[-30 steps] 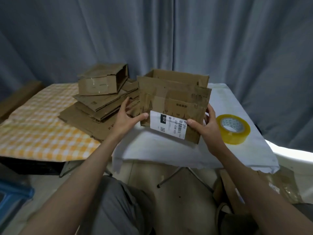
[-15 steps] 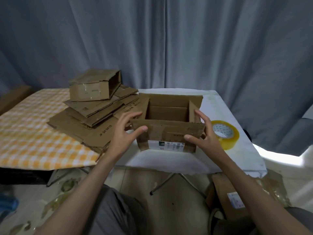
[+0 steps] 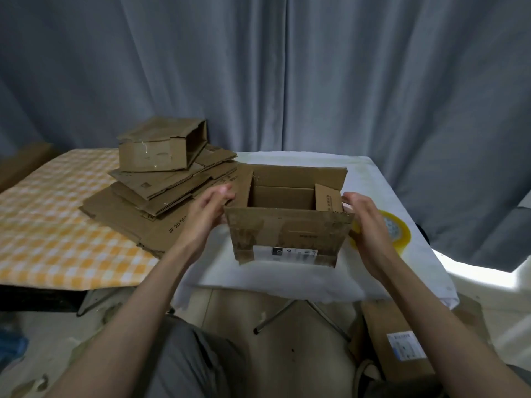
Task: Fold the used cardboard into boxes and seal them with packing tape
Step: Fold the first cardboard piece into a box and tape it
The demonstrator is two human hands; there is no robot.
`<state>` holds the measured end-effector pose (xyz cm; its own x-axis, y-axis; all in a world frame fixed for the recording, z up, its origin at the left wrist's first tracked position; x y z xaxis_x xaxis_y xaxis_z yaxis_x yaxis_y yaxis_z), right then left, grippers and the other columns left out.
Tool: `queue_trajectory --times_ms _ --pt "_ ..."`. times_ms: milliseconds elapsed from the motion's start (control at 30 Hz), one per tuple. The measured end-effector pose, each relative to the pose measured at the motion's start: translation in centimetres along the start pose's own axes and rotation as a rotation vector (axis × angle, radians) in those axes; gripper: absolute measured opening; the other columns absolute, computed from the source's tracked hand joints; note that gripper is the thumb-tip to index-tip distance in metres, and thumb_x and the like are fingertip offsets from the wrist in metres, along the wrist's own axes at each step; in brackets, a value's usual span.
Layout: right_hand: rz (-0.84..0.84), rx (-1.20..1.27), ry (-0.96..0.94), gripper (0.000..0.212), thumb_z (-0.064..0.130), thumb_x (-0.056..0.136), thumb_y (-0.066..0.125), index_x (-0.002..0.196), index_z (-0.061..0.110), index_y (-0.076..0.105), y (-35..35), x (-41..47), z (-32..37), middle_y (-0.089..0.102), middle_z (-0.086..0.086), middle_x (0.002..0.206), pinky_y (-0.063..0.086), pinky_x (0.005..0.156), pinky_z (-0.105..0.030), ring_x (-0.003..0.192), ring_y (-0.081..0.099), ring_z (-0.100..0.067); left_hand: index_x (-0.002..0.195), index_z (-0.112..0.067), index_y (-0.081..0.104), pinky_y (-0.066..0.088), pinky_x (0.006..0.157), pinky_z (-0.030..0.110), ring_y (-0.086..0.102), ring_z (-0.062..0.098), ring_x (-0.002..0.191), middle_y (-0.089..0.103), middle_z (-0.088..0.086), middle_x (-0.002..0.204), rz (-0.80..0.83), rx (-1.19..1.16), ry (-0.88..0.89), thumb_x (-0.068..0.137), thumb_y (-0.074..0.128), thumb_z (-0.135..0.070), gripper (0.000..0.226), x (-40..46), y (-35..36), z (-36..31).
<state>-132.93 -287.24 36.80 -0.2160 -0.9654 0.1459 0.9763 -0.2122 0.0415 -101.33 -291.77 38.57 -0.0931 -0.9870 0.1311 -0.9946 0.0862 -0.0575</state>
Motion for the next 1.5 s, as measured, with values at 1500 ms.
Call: queue_trajectory --times_ms 1500 --pt "0.179 -0.002 0.213 0.040 0.008 0.095 0.049 0.118 0.033 0.069 -0.3 1.7 1.2 0.071 0.011 0.114 0.047 0.079 -0.028 0.110 0.061 -0.012 0.129 -0.039 0.062 0.042 0.103 0.034 0.059 0.004 0.118 0.064 -0.018 0.126 0.193 0.105 -0.019 0.091 0.035 -0.075 0.059 0.0 0.1 0.2"
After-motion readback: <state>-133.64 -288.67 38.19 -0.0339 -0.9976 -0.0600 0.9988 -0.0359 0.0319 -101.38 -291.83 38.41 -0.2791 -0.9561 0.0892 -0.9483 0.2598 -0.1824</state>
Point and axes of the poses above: each hand's wrist, its own x-axis towards the middle knuckle, its own y-axis out of the palm, z = x × y, the point moved 4 cm from there along x, towards the middle knuckle
